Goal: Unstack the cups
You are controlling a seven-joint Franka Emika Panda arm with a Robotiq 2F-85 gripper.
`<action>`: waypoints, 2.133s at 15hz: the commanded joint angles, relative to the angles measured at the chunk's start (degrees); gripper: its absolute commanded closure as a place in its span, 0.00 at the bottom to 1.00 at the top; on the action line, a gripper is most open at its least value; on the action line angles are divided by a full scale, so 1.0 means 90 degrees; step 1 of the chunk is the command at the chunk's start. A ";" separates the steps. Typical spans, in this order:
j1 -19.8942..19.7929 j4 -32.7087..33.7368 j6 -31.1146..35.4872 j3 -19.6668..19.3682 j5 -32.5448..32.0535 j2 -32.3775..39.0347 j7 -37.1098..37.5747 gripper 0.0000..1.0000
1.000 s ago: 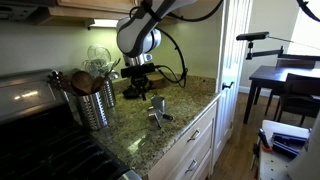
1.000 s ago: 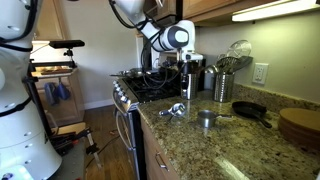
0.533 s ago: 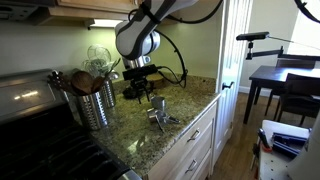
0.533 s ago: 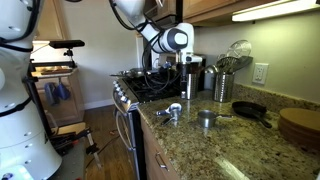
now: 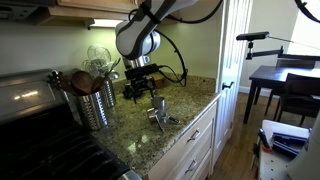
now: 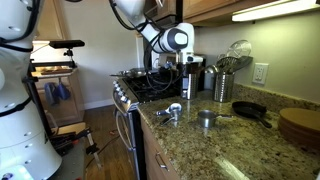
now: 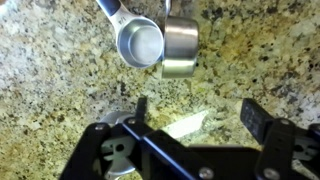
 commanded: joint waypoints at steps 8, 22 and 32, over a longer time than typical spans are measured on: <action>-0.0185 -0.0234 -0.0267 0.0093 0.0544 -0.0266 -0.0704 0.00; -0.0179 -0.0595 -0.0473 0.0116 0.1069 -0.0344 -0.0912 0.00; -0.0120 -0.0757 -0.0338 0.0066 0.0974 -0.0247 -0.0790 0.00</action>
